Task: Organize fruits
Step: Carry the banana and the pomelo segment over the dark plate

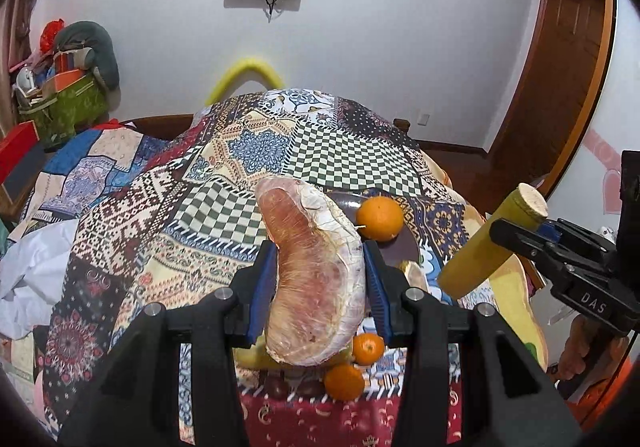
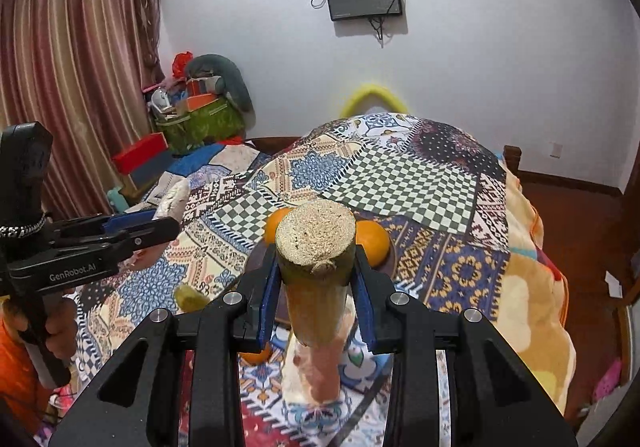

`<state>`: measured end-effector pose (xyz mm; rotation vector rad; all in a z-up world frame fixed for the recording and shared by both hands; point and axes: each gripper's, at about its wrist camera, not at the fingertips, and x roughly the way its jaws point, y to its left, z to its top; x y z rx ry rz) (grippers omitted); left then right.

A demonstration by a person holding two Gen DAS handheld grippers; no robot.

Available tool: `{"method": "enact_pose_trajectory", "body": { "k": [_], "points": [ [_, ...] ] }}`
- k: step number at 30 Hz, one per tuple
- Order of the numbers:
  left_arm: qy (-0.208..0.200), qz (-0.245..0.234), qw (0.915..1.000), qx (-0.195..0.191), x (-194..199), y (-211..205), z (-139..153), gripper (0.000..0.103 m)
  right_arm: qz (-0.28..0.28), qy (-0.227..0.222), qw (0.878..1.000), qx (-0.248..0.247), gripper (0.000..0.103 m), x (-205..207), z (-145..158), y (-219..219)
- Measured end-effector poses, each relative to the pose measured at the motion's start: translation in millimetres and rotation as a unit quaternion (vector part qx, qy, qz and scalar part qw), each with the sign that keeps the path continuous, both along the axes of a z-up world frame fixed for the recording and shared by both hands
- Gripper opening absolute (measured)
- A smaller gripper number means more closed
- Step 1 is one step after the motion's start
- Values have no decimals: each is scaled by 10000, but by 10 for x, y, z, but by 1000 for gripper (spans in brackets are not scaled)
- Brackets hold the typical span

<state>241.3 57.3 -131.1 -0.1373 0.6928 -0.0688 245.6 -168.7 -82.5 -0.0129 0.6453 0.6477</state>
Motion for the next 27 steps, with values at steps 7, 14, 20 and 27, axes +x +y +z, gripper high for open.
{"method": "enact_pose_trajectory", "body": {
  "k": [7,14,20,27],
  "points": [
    [-77,-45,9999,-67,240,12,-10,43,114,8,9999,51,31,165,-27,132],
    [-113,-121,9999,-29,502,-5,-72,43,243,96,9996,94,31,317,-102,281],
    [21,-110,9999,-8,659,11,-243,43,316,311,9988,189,31,436,-239,400],
    [218,-126,9997,-54,787,37,-441,43,383,705,9968,-34,31,598,-507,530]
  ]
}}
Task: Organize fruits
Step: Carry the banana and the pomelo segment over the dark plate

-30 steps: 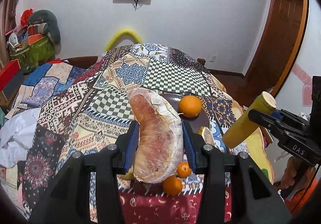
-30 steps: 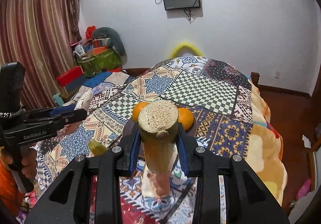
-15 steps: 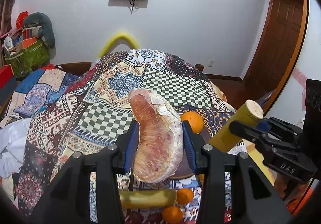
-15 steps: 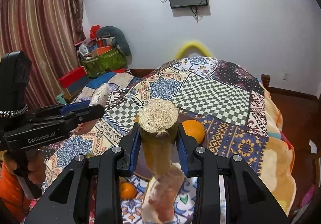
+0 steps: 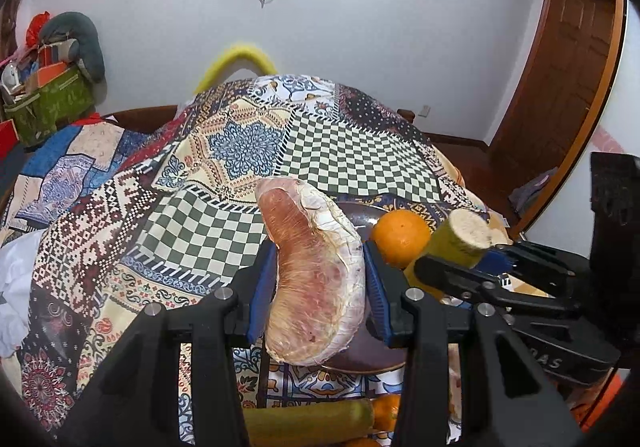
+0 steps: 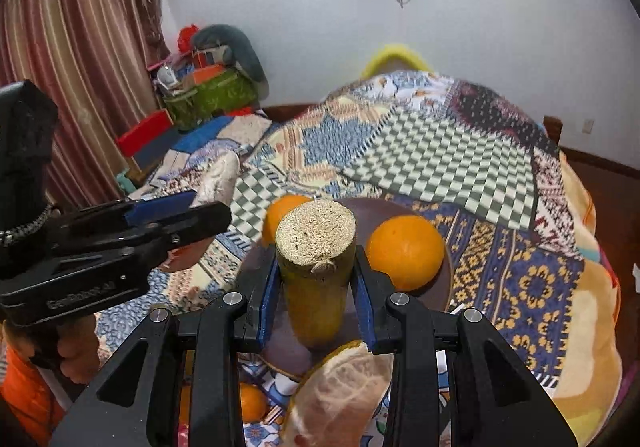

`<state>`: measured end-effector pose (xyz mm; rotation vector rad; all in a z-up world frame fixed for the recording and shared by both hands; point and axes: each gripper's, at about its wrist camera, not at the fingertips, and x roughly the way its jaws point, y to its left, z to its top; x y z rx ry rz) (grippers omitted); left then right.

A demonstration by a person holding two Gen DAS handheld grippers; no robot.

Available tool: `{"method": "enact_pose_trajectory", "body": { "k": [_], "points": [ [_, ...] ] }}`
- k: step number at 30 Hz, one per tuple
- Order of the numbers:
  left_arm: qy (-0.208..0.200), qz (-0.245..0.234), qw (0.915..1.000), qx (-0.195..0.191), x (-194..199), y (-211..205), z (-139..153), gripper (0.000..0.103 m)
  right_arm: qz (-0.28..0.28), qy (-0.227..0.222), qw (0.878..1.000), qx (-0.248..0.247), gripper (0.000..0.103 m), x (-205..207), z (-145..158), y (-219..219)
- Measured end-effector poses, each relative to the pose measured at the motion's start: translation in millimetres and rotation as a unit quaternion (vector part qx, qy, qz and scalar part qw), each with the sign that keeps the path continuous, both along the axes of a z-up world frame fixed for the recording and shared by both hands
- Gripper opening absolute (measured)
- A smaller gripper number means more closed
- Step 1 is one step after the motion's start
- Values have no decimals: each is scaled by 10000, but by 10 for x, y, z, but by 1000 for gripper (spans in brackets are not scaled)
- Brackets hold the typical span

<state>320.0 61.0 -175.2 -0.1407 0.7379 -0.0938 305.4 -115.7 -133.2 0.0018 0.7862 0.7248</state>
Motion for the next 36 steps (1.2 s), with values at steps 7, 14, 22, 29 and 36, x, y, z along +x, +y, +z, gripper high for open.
{"method": "enact_pose_trajectory", "body": {
  "k": [7,14,22,29,36],
  "points": [
    [52,-77,9999,39,111,-40,-74,43,-6,258,9996,96,31,217,-111,6],
    [90,-93,9999,9,217,-75,-99,43,-34,53,9997,-233,36,337,-98,99],
    [138,-192,9997,14,302,-157,-125,43,-83,76,9992,-377,46,413,-140,-6],
    [171,-257,9995,34,397,-244,-128,43,-165,27,9994,-317,46,400,-85,-123],
    [332,-251,9991,111,499,-297,-199,43,-211,-41,9991,-372,46,305,-66,-259]
  ]
}}
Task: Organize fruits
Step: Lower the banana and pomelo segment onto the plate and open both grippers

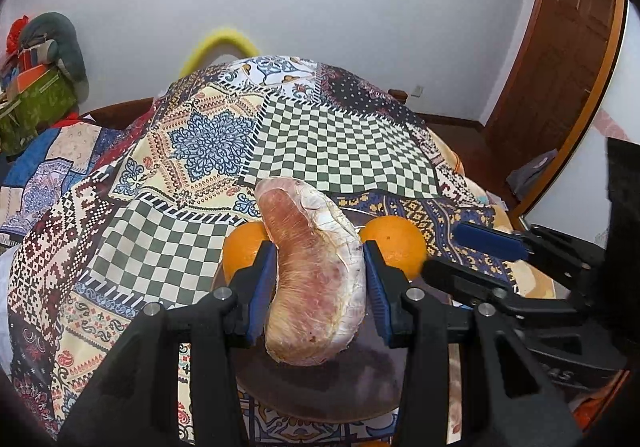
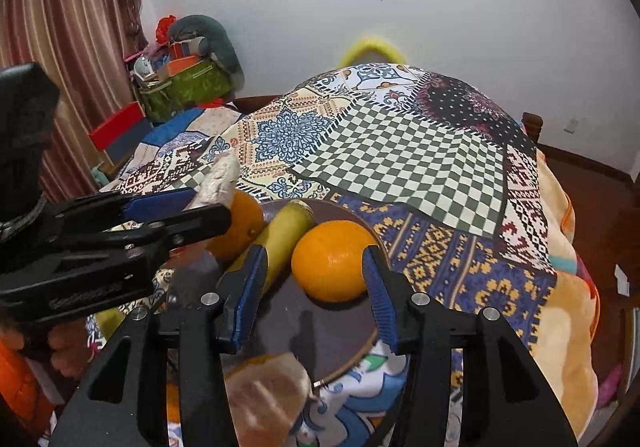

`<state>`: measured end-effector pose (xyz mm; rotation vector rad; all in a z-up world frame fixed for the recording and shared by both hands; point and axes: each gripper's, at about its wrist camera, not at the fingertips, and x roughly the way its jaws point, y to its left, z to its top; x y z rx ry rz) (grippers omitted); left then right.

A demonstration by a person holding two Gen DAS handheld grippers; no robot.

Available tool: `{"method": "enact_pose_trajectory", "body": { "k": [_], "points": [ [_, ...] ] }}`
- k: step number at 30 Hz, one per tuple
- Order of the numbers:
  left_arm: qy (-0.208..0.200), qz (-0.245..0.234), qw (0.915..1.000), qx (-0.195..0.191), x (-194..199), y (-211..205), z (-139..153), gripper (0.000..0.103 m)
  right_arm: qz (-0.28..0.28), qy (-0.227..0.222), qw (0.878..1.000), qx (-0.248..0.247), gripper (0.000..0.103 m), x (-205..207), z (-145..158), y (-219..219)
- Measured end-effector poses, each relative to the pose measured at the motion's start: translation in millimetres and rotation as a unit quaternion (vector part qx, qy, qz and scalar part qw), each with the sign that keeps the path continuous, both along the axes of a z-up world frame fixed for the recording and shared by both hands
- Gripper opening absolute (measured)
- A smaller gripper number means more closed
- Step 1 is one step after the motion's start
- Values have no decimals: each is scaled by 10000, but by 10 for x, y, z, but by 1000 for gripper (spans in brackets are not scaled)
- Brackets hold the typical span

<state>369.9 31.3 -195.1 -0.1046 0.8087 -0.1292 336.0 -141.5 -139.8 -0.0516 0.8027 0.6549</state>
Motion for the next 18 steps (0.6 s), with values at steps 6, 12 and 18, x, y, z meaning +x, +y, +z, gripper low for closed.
{"method": "enact_pose_trajectory", "body": {
  "k": [6,12,18],
  "points": [
    [-111,83,9999,96,-30,-30,65,47,-55,69,10000,42,50,-71,-19,-87],
    [-131,138,9998,94,-146,20,163,49,-51,109,9999,14,50,-190,-28,-117],
    [-122,211,9997,97,-350,108,257,50,-77,161,9998,20,51,-366,-6,-182]
  ]
}}
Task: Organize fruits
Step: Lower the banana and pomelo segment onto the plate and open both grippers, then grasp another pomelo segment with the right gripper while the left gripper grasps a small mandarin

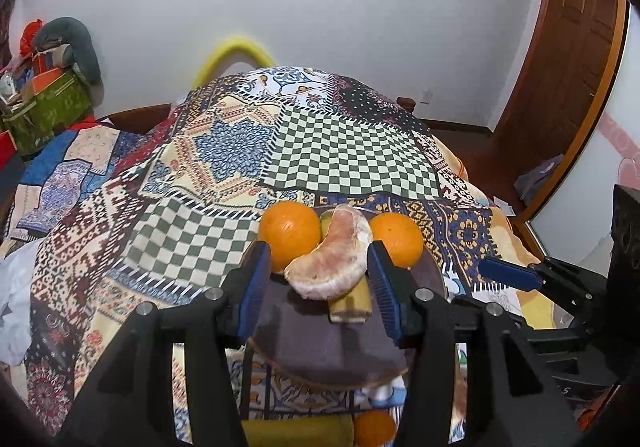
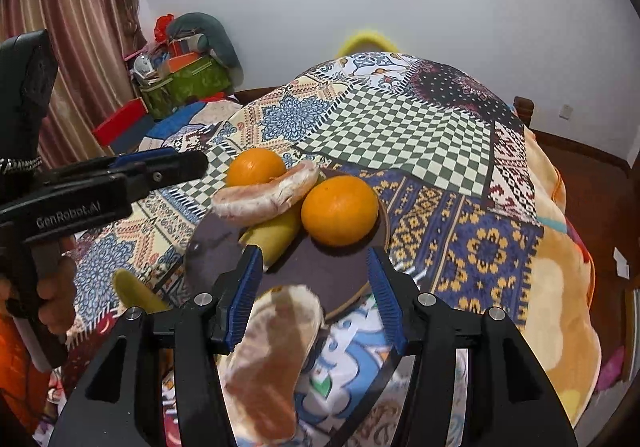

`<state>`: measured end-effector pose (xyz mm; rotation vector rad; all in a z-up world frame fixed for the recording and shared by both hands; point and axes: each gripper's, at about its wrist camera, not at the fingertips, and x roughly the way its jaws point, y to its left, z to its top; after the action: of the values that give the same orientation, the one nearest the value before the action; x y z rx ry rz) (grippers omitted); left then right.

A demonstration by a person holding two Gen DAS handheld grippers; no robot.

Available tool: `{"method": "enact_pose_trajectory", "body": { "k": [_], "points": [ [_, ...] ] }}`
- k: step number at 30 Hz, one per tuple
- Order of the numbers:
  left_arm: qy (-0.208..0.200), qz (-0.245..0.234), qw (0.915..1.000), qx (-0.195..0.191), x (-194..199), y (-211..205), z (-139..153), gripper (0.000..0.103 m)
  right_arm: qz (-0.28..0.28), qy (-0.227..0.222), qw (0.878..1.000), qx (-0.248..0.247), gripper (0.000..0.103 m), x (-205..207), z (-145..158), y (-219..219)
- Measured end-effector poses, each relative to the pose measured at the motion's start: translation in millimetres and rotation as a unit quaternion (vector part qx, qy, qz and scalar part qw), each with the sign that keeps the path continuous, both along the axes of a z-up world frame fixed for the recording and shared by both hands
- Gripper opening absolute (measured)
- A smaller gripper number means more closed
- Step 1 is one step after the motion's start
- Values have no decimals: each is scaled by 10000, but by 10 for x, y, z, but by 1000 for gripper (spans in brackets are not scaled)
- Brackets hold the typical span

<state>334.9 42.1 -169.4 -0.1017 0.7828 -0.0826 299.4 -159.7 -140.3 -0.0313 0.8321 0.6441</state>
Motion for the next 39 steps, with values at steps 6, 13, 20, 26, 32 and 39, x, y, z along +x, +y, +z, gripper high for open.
{"method": "enact_pose_trajectory", "body": {
  "k": [6,13,20,26,32,39],
  "points": [
    [31,57,10000,76,-272,53,69,55,-13,30,10000,-7,51,-191,42,-33],
    [208,68,9997,93,-618,74,53,61,-33,16,10000,-86,52,-440,89,-87],
    [519,86,9986,92,-931,61,-97,65,-46,12,9998,-181,57,-632,71,-117],
    [823,14,9966,-22,-1122,29,-282,65,-8,124,9997,-231,57,-748,-11,-118],
    [956,-165,9953,-36,-1191,-108,-423,65,-32,298,9993,-207,57,-803,-115,-132],
    [1004,-355,9943,25,-1210,-269,-584,52,-123,448,9988,-162,57,-829,-180,-205]
  ]
}}
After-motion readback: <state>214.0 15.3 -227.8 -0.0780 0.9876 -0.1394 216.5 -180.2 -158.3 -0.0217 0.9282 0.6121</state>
